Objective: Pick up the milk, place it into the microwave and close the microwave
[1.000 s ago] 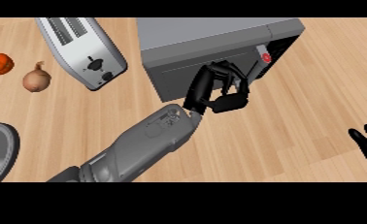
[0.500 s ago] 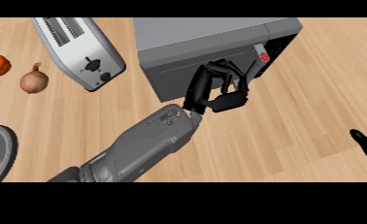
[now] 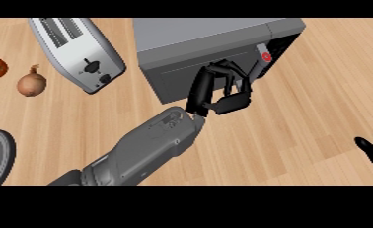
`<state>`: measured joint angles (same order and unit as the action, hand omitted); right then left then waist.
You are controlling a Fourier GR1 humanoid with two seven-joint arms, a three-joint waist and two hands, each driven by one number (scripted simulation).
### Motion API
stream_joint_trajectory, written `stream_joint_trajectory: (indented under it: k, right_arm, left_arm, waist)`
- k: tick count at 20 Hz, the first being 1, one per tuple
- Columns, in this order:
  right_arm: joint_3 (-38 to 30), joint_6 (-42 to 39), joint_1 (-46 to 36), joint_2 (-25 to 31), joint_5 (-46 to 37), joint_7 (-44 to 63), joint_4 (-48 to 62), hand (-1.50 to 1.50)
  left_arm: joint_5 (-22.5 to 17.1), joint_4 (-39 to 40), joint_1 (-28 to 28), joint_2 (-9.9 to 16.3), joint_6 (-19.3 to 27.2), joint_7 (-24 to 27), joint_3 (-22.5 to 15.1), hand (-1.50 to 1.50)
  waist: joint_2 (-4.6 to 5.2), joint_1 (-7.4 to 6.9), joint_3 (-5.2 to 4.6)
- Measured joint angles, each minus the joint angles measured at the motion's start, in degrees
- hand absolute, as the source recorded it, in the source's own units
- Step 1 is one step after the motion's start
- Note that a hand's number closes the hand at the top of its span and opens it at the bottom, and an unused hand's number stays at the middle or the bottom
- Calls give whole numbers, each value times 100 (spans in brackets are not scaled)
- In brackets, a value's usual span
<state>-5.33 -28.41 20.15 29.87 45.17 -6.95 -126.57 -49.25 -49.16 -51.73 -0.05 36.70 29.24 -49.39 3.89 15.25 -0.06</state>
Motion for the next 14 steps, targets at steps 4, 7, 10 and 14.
stream_joint_trajectory:
  k: [4,7,10,14]
  right_arm:
    - [-3,-44,-14,68,74,46,-32,-150]
    - [-7,-68,-19,103,121,68,-77,-150]
    - [18,-88,1,122,171,96,-101,-150]
    - [3,-110,4,163,240,123,-143,-150]
  left_arm:
    - [-80,11,2,1,25,185,-17,150]
    - [-142,38,2,0,57,286,-30,150]
    - [-196,50,9,1,101,403,-34,150]
    - [-278,75,7,1,130,519,-46,150]
  waist:
    - [22,19,1]
    - [20,43,2]
    - [25,72,4]
    - [27,95,5]
